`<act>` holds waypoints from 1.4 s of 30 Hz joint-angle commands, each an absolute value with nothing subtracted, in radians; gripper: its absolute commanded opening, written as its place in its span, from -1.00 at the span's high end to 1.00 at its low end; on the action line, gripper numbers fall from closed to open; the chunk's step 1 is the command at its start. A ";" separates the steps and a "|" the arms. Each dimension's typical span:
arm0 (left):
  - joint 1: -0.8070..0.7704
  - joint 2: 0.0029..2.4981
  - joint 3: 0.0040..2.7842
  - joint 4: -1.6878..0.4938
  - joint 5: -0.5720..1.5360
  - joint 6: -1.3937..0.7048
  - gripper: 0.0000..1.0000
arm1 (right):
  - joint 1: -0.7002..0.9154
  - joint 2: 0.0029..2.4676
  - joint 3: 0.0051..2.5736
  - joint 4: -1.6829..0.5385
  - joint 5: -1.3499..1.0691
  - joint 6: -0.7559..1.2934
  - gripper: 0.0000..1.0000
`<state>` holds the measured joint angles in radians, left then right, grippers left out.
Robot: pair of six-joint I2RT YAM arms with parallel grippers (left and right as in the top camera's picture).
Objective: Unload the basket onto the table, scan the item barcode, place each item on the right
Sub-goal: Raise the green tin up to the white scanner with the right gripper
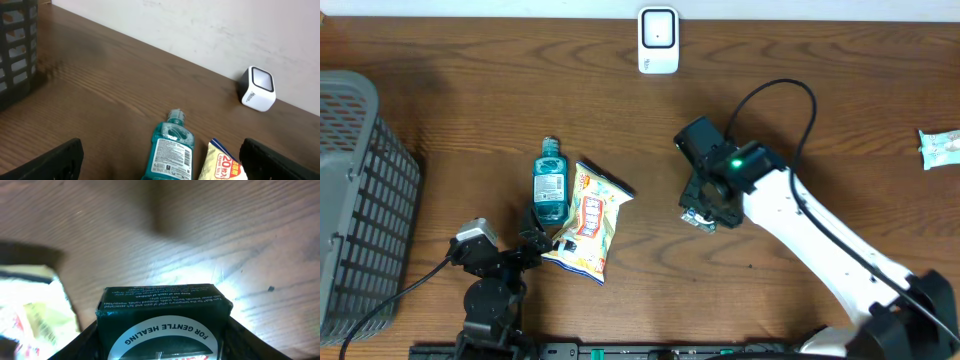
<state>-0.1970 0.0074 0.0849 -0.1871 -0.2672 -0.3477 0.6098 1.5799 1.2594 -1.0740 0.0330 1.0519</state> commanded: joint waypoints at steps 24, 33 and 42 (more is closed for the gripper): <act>-0.196 0.006 0.067 -0.212 -0.273 -0.353 -0.95 | 0.609 1.498 1.262 -0.590 0.337 0.695 0.03; -0.196 0.006 0.067 -0.212 -0.273 -0.354 -0.95 | 0.609 1.631 1.262 -0.247 0.422 0.469 0.05; -0.196 0.006 0.067 -0.212 -0.273 -0.354 -0.95 | 0.603 1.856 1.262 0.286 0.473 0.102 0.04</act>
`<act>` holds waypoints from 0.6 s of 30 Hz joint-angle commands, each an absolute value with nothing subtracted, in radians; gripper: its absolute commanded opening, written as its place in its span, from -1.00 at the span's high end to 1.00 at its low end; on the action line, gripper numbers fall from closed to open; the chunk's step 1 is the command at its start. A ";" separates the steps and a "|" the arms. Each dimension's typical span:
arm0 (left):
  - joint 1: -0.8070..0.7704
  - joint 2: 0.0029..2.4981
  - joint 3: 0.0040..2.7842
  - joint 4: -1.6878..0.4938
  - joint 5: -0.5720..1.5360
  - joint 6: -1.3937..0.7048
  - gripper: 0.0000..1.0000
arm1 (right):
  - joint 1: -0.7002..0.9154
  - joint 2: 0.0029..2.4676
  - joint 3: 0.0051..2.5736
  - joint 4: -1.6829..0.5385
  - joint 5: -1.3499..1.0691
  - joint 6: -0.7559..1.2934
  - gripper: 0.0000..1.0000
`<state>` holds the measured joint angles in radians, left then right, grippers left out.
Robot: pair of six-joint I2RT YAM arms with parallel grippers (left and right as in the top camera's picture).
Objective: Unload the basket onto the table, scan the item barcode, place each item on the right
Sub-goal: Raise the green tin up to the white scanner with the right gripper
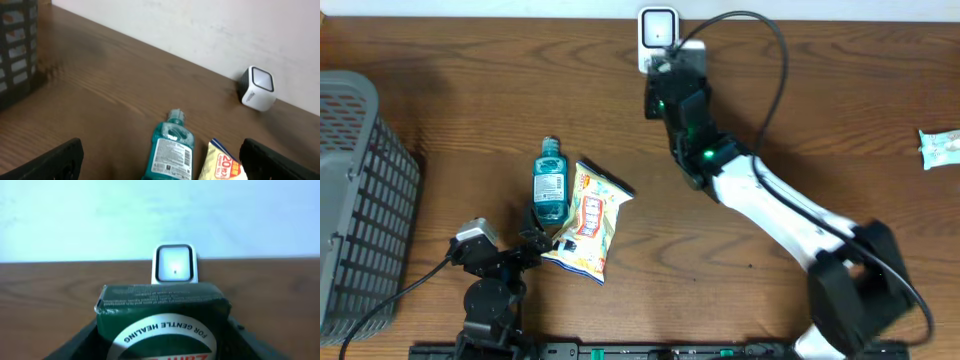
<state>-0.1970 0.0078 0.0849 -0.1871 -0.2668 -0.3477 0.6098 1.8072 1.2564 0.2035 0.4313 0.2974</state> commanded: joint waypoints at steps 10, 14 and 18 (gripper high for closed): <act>-0.196 0.006 0.067 -0.212 -0.273 -0.353 -0.96 | 0.549 2.060 1.298 0.677 0.465 0.044 0.03; -0.196 0.006 0.067 -0.212 -0.273 -0.354 -0.95 | 0.515 2.141 1.406 0.672 0.408 0.045 0.03; -0.196 0.006 0.067 -0.212 -0.273 -0.354 -0.95 | 0.496 2.247 1.557 0.628 0.396 0.047 0.03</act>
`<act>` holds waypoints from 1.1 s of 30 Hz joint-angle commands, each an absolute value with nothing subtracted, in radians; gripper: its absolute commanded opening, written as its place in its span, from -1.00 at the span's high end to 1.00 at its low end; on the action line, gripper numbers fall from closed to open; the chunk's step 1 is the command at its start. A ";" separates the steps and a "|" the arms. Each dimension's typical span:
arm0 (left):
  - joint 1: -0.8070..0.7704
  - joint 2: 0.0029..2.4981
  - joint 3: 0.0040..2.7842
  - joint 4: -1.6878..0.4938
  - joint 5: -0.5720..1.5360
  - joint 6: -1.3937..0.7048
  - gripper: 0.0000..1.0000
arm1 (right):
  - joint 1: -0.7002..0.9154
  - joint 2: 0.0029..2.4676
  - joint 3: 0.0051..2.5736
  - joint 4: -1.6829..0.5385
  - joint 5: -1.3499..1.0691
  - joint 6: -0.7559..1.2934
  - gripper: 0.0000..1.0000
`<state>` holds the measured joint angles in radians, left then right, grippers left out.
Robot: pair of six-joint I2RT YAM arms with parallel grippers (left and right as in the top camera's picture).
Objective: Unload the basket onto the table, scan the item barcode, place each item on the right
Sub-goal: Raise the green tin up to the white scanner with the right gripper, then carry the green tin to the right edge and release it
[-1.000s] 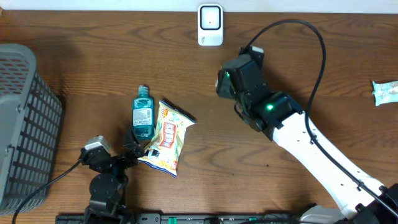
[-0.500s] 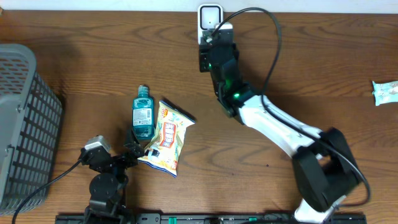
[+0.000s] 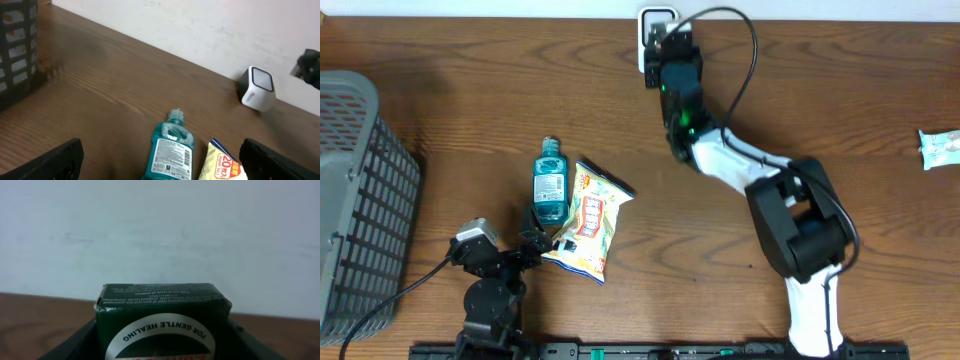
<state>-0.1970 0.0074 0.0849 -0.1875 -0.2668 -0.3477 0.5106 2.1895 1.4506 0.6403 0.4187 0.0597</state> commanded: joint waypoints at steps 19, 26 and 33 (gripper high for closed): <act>-0.196 0.006 0.067 -0.212 -0.273 -0.354 -0.95 | 0.483 2.470 1.871 0.437 0.448 0.054 0.03; -0.196 0.006 0.067 -0.212 -0.273 -0.354 -0.95 | 0.434 2.381 1.871 0.192 0.711 0.043 0.02; -0.196 0.006 0.067 -0.212 -0.273 -0.354 -0.95 | 0.290 2.325 1.871 -0.144 0.807 0.054 0.04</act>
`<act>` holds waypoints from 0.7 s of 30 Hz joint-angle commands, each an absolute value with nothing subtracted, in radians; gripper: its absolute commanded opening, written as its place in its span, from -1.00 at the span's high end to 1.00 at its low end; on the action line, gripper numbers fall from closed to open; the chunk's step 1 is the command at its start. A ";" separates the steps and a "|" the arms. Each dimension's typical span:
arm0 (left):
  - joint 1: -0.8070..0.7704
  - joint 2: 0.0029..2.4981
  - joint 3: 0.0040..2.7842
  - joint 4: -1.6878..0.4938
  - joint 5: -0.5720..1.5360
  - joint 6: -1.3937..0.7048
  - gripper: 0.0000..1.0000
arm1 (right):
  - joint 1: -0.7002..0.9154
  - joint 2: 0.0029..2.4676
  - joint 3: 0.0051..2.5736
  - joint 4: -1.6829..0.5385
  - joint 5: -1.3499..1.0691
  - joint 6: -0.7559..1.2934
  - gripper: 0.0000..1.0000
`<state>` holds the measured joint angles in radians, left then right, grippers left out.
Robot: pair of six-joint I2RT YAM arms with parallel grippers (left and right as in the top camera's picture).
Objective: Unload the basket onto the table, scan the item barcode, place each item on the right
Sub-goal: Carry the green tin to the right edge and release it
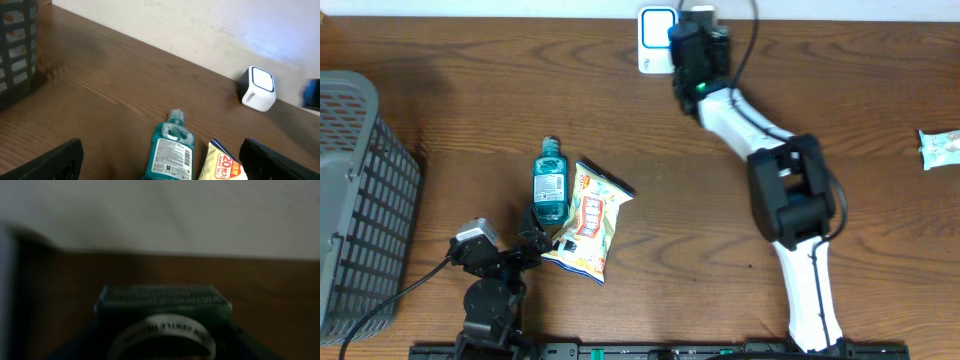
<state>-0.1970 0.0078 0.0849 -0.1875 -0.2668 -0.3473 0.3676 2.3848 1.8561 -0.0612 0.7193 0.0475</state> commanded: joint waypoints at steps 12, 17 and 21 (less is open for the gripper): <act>-0.196 0.006 0.067 -0.212 -0.273 -0.354 -0.95 | -0.040 2.326 1.870 -0.597 0.799 0.241 0.08; -0.196 0.006 0.067 -0.212 -0.273 -0.353 -0.95 | -0.215 2.326 1.870 -0.663 0.637 0.250 0.06; -0.196 0.006 0.067 -0.212 -0.273 -0.354 -0.96 | -0.319 2.326 1.870 -0.689 0.532 0.252 -0.16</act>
